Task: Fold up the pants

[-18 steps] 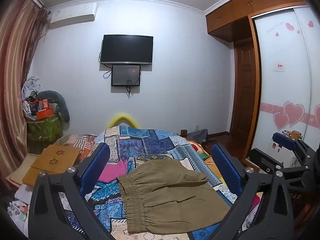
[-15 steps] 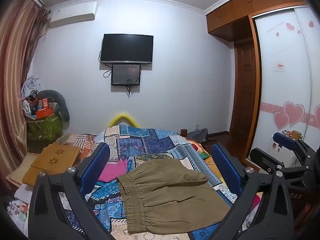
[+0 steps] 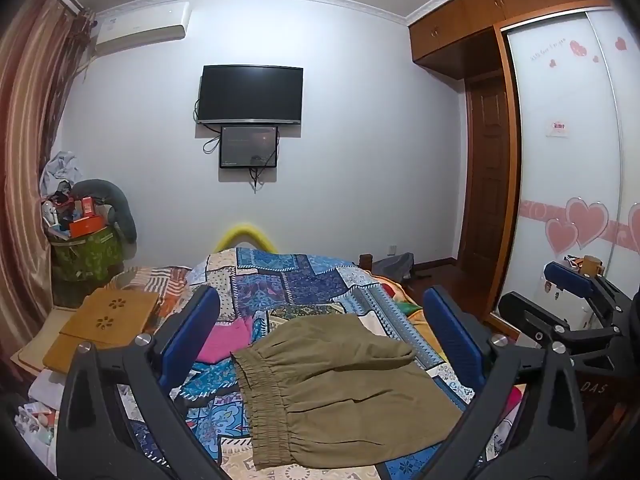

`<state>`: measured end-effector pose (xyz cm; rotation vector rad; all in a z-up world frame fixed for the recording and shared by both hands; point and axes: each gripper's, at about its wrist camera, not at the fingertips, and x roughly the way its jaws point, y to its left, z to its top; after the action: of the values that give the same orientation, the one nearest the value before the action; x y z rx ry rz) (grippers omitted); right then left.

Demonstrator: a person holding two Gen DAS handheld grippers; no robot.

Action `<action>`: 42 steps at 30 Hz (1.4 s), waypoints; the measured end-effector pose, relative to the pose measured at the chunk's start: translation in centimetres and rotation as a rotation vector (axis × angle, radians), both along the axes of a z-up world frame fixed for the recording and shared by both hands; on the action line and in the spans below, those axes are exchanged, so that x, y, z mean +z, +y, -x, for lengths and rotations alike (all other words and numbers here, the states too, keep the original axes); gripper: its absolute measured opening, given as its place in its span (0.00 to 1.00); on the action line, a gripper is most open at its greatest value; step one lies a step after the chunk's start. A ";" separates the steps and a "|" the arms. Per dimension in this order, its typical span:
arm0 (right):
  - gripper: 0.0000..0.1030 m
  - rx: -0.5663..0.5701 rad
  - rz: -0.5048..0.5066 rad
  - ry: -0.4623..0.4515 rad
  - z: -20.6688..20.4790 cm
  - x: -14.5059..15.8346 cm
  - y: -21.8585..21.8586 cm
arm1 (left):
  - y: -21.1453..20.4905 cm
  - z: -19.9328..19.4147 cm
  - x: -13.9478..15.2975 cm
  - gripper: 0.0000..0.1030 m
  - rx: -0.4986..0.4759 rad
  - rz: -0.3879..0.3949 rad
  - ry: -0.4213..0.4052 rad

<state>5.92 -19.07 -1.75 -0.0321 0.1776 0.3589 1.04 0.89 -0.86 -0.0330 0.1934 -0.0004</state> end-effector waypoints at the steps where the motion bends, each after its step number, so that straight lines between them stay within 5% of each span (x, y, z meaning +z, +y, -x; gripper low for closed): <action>1: 0.99 0.000 -0.001 0.000 0.0 -0.2 0.0 | 0.0 0.0 -0.1 1.00 0.001 -0.003 0.000; 42: 0.99 -0.002 -0.022 0.038 -0.4 -0.2 -0.5 | -1.6 -0.3 0.0 1.00 0.003 -0.054 0.004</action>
<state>6.36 -19.56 -1.91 -0.0030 0.2115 0.3598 1.31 -0.73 -0.83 0.0203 0.1972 0.0075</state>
